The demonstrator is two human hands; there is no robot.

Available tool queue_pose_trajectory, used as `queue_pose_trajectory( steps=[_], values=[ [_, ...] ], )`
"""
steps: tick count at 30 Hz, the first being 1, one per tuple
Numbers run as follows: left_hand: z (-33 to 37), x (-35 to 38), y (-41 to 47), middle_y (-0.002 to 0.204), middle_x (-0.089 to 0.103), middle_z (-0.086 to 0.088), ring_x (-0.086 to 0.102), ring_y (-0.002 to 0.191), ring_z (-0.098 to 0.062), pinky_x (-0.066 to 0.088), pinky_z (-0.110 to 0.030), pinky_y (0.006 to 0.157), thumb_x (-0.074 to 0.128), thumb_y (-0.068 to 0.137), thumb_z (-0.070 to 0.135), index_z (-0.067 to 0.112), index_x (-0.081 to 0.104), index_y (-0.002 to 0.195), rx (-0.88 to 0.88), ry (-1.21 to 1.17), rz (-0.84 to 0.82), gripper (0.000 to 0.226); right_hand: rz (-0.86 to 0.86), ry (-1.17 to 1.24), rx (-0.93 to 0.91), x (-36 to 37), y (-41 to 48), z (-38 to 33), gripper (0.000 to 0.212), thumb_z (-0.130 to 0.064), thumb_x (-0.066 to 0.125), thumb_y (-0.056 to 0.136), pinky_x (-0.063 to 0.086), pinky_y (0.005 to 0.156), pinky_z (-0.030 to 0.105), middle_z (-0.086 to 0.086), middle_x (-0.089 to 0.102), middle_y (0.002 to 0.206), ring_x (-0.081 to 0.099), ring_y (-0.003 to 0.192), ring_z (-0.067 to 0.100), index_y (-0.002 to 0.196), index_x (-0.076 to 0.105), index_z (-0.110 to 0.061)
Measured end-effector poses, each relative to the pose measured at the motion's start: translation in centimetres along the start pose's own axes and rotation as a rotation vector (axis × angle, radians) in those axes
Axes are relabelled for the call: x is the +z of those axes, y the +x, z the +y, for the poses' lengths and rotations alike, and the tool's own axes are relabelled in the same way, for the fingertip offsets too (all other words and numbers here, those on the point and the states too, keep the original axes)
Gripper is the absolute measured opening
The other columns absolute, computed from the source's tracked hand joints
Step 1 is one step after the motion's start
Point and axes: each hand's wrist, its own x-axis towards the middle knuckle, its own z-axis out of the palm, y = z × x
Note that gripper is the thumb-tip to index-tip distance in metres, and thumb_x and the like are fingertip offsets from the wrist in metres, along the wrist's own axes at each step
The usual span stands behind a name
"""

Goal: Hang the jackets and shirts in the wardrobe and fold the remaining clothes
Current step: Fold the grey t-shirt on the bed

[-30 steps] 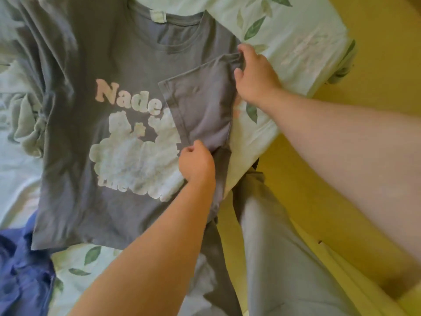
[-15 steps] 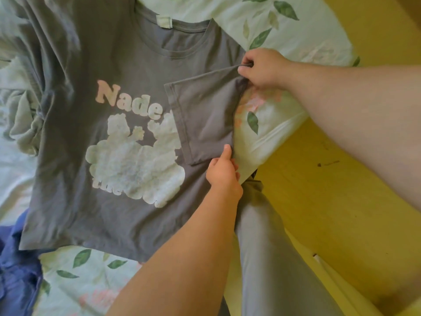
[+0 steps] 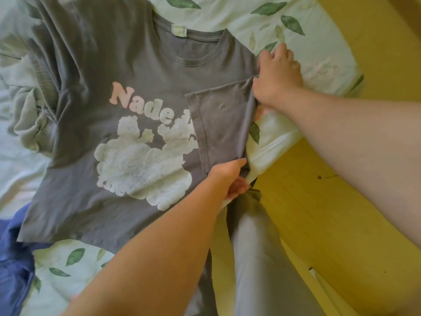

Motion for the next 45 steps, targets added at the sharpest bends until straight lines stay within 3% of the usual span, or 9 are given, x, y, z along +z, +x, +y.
queue_pose_trajectory(
  steps=[5,7,10,13,21,26,30,35,45],
  values=[
    [2.2,-7.3,0.6,0.060,0.073,-0.007,0.062,0.042,-0.016,0.055,-0.024,0.052,0.046,0.097,0.064,0.006,0.072,0.074,0.261,0.475,0.308,0.068,0.051,0.061,-0.374,1.2,-2.8,-4.8,0.020,-0.026,0.055,0.094,0.045,0.081,0.047,0.016,0.056,0.113,0.057,0.104,0.040,0.108,0.054,-0.013],
    [2.8,-9.8,1.2,0.050,0.068,-0.001,0.068,0.051,-0.018,0.058,-0.031,0.062,0.045,0.095,0.067,0.011,0.072,0.071,0.403,0.598,0.558,0.066,-0.059,0.065,-0.386,1.9,-3.3,-6.5,0.022,-0.029,0.055,0.097,0.047,0.079,0.046,0.015,0.057,0.115,0.058,0.107,0.040,0.112,0.052,-0.014],
    [3.3,-12.3,1.9,0.054,0.069,0.000,0.070,0.056,-0.020,0.061,-0.036,0.069,0.052,0.093,0.062,0.016,0.071,0.073,0.468,0.655,0.527,0.054,-0.185,0.015,-0.284,2.8,-3.0,-8.6,0.020,-0.022,0.055,0.096,0.043,0.077,0.044,0.014,0.053,0.120,0.057,0.111,0.039,0.114,0.047,-0.017],
    [4.8,-16.2,1.9,0.056,0.070,0.000,0.072,0.063,-0.020,0.062,-0.038,0.077,0.052,0.095,0.059,0.018,0.071,0.074,0.538,0.587,0.632,0.050,-0.195,-0.018,-0.257,2.8,-2.6,-10.8,0.023,-0.015,0.055,0.092,0.038,0.073,0.040,0.013,0.053,0.120,0.058,0.109,0.039,0.114,0.047,-0.017],
    [9.6,-32.5,-1.8,0.142,0.040,-0.012,0.056,0.114,-0.032,0.045,-0.042,0.092,0.057,0.098,0.040,0.011,0.045,0.130,0.606,-0.047,1.336,0.045,-0.215,0.246,-0.372,1.5,-0.4,-20.2,0.014,-0.019,0.051,0.099,0.049,0.079,0.045,0.007,0.047,0.121,0.054,0.095,0.032,0.112,0.050,-0.020],
    [11.6,-37.8,-2.1,0.127,0.062,-0.003,0.062,0.114,-0.026,0.051,-0.041,0.100,0.060,0.097,0.044,0.018,0.054,0.135,0.713,-0.071,1.071,0.046,-0.080,0.341,-0.469,-1.3,3.2,-27.8,0.023,-0.018,0.049,0.099,0.050,0.084,0.045,0.003,0.046,0.131,0.055,0.099,0.028,0.122,0.049,-0.023],
    [13.7,-38.7,-2.3,0.140,0.051,-0.005,0.058,0.113,-0.021,0.048,-0.038,0.103,0.065,0.092,0.051,0.022,0.061,0.129,0.831,-0.010,1.173,0.048,0.043,0.376,-0.467,-2.2,6.3,-32.0,0.035,-0.014,0.050,0.099,0.050,0.093,0.042,0.004,0.042,0.143,0.056,0.113,0.029,0.133,0.047,-0.019],
    [16.2,-39.5,-2.6,0.096,0.069,0.002,0.065,0.085,-0.018,0.054,-0.032,0.081,0.063,0.096,0.044,0.018,0.072,0.102,0.872,0.120,1.061,0.029,0.074,0.344,-0.428,-3.1,9.1,-35.3,0.054,-0.007,0.052,0.096,0.041,0.108,0.039,0.003,0.034,0.154,0.044,0.135,0.027,0.148,0.039,-0.017],
    [15.6,-42.4,-1.9,0.108,0.070,-0.008,0.069,0.092,-0.025,0.060,-0.039,0.085,0.057,0.100,0.027,0.017,0.059,0.111,0.862,-0.029,0.961,0.015,0.061,0.138,-0.256,-3.9,10.6,-36.4,0.039,-0.011,0.050,0.098,0.042,0.101,0.036,0.018,0.038,0.150,0.043,0.136,0.036,0.137,0.053,-0.009]
  ],
)
